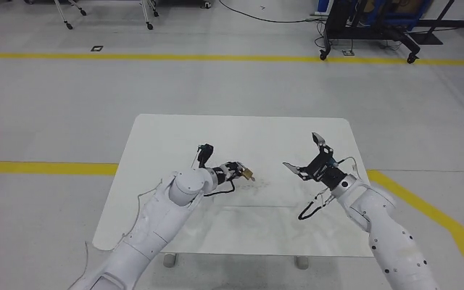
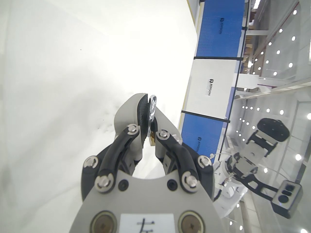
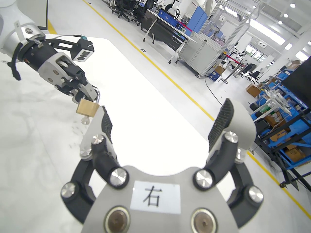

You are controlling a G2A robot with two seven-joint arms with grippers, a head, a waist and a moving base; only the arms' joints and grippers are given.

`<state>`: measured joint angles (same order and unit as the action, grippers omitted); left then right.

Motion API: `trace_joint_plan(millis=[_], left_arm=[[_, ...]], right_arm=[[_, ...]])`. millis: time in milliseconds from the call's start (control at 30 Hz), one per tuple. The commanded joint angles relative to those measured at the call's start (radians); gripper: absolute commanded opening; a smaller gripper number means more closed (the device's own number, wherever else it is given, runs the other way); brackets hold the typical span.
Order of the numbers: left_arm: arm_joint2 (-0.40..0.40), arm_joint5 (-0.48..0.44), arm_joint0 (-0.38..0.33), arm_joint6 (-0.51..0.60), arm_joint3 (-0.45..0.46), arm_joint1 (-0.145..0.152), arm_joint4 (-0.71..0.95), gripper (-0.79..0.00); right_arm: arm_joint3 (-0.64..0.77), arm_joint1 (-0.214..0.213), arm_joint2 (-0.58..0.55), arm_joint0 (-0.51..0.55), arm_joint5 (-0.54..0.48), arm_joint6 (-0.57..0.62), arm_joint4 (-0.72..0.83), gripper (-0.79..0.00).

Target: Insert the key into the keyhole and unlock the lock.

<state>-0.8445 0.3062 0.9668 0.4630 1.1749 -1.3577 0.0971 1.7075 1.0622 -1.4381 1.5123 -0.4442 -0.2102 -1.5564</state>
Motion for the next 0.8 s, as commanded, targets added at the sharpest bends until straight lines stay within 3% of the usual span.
trace_joint_plan(millis=[0,200,233,267,300,367,600,767], left_arm=[[0.024,-0.001,-0.015,-0.019,-0.018,-0.011,-0.005,-0.785],[0.073,0.026,-0.065,-0.003,-0.082,-0.034,-0.039,-0.757],[0.079,0.030,-0.072,-0.004,-0.089,-0.035,-0.058,-0.668],[0.081,0.034,-0.073,0.003,-0.094,-0.036,-0.063,-0.465],[0.082,0.035,-0.076,0.015,-0.097,-0.036,-0.069,-0.406],[0.074,0.035,-0.073,0.027,-0.097,-0.034,-0.075,0.000],[-0.030,0.009,-0.012,0.085,-0.032,-0.007,0.003,0.000],[-0.116,-0.051,0.056,0.066,0.078,0.022,-0.017,0.000]], right_arm=[[0.000,0.000,0.000,0.000,0.000,0.000,0.000,0.000],[0.000,0.000,0.000,0.000,0.000,0.000,0.000,0.000],[0.000,0.000,0.000,0.000,0.000,0.000,0.000,0.000],[0.000,0.000,0.000,0.000,0.000,0.000,0.000,0.000],[0.000,0.000,0.000,0.000,0.000,0.000,0.000,0.000],[0.000,0.000,0.000,0.000,0.000,0.000,0.000,0.000],[0.000,0.000,0.000,0.000,0.000,0.000,0.000,0.000],[-0.001,0.001,0.000,0.001,0.004,-0.003,0.012,0.000]])
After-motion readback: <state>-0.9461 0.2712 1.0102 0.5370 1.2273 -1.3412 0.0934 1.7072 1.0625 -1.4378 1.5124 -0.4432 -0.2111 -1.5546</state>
